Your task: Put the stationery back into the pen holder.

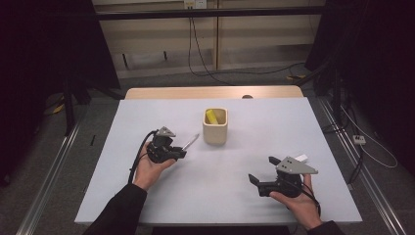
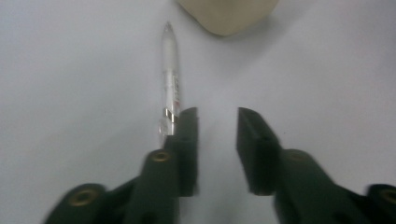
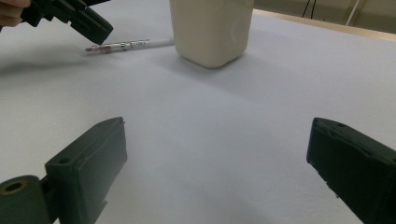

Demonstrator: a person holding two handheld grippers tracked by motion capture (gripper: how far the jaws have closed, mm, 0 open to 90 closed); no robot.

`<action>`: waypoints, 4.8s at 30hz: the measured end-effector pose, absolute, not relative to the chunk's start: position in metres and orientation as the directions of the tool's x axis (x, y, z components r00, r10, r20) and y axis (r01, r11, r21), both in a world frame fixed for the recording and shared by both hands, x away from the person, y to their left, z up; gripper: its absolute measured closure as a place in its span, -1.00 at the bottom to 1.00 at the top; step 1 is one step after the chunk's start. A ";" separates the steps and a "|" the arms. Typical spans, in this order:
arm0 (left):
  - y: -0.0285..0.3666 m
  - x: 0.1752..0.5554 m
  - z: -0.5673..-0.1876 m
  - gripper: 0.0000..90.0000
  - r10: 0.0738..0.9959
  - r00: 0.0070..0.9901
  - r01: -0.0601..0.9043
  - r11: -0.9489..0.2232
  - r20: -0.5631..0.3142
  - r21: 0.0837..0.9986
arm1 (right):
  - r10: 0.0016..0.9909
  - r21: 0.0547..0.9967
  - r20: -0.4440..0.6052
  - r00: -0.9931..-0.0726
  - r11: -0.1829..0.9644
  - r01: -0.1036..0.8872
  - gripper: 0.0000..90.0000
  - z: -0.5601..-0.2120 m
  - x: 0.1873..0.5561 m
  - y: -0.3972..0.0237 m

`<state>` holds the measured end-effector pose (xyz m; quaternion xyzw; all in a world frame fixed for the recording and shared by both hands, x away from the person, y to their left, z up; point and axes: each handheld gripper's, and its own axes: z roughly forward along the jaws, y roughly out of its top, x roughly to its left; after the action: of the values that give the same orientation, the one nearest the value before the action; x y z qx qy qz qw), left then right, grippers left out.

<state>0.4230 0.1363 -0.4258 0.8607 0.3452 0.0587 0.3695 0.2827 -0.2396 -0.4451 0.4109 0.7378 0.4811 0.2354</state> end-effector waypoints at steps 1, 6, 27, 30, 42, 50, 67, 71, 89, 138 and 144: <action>0.137 0.424 -0.425 0.15 0.644 0.749 0.553 -0.475 -0.157 0.685 | 0.833 0.902 0.055 -0.551 0.195 0.385 -0.89 -0.445 0.283 -0.240; 0.139 0.433 -0.421 -0.51 0.639 0.747 0.558 -0.450 -0.185 0.697 | 0.835 0.904 0.060 -0.548 0.188 0.385 -0.90 -0.445 0.284 -0.242; 0.122 0.473 -0.408 -0.79 0.658 0.732 0.587 -0.480 -0.175 0.652 | 0.833 0.903 0.062 -0.550 0.188 0.387 -0.90 -0.446 0.284 -0.241; 0.116 0.478 -0.414 -0.78 0.667 0.731 0.584 -0.503 -0.143 0.637 | 0.832 0.903 0.062 -0.551 0.188 0.386 -0.90 -0.446 0.284 -0.240; 0.100 0.496 -0.423 -0.56 0.691 0.705 0.644 -0.529 -0.160 0.553 | 0.832 0.901 0.065 -0.551 0.189 0.391 -0.90 -0.446 0.284 -0.241; 0.093 0.495 -0.429 -0.14 0.674 0.725 0.626 -0.562 -0.139 0.541 | 0.832 0.900 0.063 -0.551 0.191 0.392 -0.90 -0.446 0.284 -0.241; 0.078 0.493 -0.439 0.64 0.683 0.726 0.618 -0.595 -0.081 0.514 | 0.838 0.903 0.052 -0.543 0.192 0.383 -0.90 -0.445 0.284 -0.243; 0.076 0.492 -0.439 0.67 0.678 0.732 0.608 -0.610 -0.062 0.508 | 0.838 0.905 0.051 -0.543 0.192 0.380 -0.90 -0.445 0.284 -0.242; 0.078 0.495 -0.438 0.80 0.669 0.738 0.615 -0.610 -0.091 0.500 | 0.841 0.906 0.047 -0.539 0.191 0.377 -0.90 -0.445 0.283 -0.243; 0.113 0.446 -0.345 0.80 0.596 0.797 0.371 -0.351 -0.101 0.860 | 0.864 0.916 0.031 -0.503 0.177 0.360 -0.90 -0.435 0.270 -0.263; 0.110 0.447 -0.333 0.80 0.595 0.797 0.347 -0.310 -0.104 0.885 | 0.876 0.912 0.028 -0.482 0.176 0.372 -0.90 -0.439 0.268 -0.274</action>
<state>0.4470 0.1100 -0.3329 0.8001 0.2942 0.1217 0.5084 0.2676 -0.2736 -0.4389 0.4337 0.7191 0.4734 0.2659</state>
